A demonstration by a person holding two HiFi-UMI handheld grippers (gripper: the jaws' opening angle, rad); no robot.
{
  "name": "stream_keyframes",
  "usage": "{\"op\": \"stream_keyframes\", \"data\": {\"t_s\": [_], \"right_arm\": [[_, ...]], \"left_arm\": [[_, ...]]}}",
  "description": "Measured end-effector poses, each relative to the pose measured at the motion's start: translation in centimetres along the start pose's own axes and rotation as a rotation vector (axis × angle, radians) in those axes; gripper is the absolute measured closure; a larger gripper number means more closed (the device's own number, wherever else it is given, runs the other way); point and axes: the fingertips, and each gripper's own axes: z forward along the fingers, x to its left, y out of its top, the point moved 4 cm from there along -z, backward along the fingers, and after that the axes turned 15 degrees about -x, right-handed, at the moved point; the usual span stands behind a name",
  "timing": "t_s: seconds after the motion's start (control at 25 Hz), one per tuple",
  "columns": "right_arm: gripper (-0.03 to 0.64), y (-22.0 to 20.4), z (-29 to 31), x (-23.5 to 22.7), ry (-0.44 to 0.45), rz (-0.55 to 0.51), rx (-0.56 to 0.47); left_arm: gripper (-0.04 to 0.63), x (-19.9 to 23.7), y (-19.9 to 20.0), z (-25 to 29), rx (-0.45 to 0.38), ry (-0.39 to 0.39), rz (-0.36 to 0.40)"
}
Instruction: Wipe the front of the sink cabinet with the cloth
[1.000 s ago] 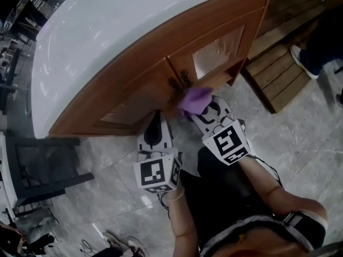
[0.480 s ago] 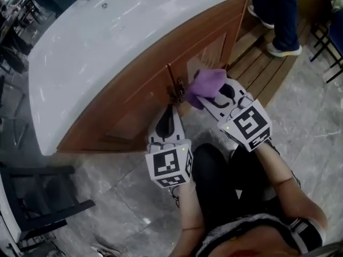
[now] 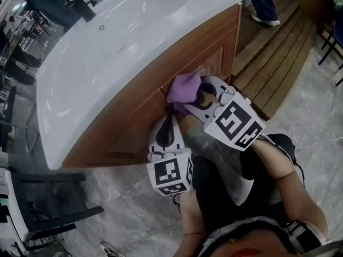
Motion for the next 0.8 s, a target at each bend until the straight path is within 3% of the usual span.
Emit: {"op": "stream_keyframes", "data": {"t_s": [0.36,0.6,0.8], "right_arm": [[0.436,-0.7,1.9,0.3,0.069,-0.095,0.023],[0.436,-0.7,2.3,-0.1,0.118,-0.028,-0.031],[0.436,-0.9,1.9,0.0,0.136,0.007,-0.061]], "left_arm": [[0.595,0.2,-0.4,-0.3,0.013,0.023,0.020],[0.595,0.1,0.9,-0.1,-0.087,0.040,-0.003],[0.595,-0.8,-0.8,0.3,-0.048,0.034,-0.032]]}}
